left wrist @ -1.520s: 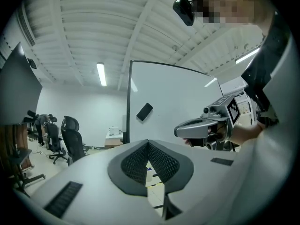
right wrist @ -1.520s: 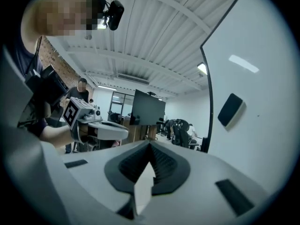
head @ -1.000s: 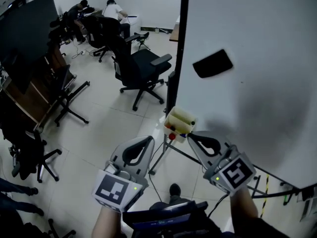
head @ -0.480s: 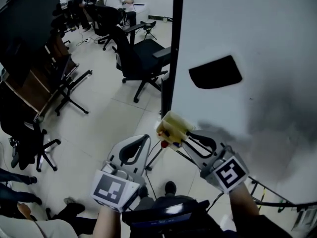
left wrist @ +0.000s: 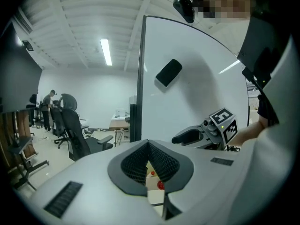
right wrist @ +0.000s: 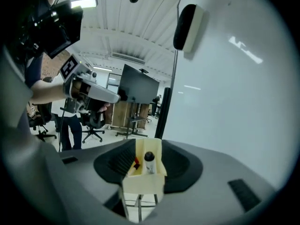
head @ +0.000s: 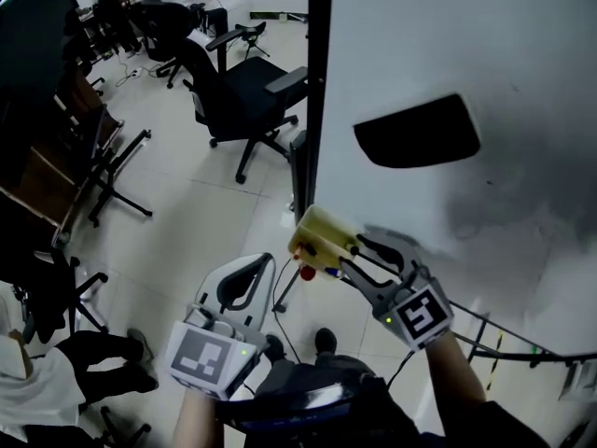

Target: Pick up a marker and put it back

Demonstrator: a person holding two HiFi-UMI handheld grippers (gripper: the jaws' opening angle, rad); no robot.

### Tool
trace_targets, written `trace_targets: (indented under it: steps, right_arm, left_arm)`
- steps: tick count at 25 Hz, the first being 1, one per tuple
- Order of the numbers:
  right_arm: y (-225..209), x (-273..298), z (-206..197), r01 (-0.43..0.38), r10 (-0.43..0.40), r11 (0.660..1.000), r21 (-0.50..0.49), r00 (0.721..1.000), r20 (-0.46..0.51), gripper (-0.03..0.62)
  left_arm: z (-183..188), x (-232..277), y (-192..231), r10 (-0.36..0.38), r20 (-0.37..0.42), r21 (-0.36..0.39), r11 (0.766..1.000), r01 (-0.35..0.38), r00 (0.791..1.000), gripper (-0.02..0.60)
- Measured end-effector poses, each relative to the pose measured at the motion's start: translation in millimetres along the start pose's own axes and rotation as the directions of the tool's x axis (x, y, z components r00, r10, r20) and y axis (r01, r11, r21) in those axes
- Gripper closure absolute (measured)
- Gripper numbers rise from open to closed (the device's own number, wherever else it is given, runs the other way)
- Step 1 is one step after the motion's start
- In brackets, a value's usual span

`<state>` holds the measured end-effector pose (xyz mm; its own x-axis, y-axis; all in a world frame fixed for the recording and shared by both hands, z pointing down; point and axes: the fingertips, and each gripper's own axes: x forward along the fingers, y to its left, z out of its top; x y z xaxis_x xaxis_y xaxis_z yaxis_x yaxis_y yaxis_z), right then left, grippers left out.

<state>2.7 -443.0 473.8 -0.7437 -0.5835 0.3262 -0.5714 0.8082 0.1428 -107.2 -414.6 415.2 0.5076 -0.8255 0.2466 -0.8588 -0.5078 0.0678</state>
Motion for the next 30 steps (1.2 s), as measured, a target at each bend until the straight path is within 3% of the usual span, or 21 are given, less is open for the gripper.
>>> trace_targets:
  steps: [10, 14, 19, 24, 30]
  right_arm:
    - [-7.2, 17.1, -29.8, 0.03, -0.029, 0.999, 0.023, 0.999, -0.018, 0.393]
    - [-8.5, 19.4, -32.4, 0.039, -0.039, 0.999, 0.016, 0.999, -0.01, 0.441]
    - [-4.9, 19.3, -31.7, 0.025, -0.025, 1.0, -0.01, 1.0, -0.002, 0.49]
    - [-3.7, 19.5, -30.8, 0.024, -0.024, 0.999, -0.021, 1.0, -0.004, 0.493]
    - [-2.5, 14.5, -2.3, 0.015, -0.015, 1.0, -0.002, 0.998, 0.067, 0.496]
  left_arm:
    - [-14.7, 9.2, 14.6, -0.014, -0.048, -0.02, 1.0, 0.013, 0.999, 0.583]
    - [-18.6, 13.5, 16.1, -0.016, -0.058, -0.025, 1.0, 0.014, 0.998, 0.583]
    - [-17.8, 15.5, 15.9, -0.009, -0.055, -0.026, 1.0, 0.008, 0.998, 0.583]
    - [-14.2, 13.7, 19.3, 0.004, -0.048, -0.024, 1.0, -0.005, 0.999, 0.583]
    - [-7.9, 12.2, 22.7, 0.015, -0.035, -0.018, 1.0, -0.015, 0.999, 0.583]
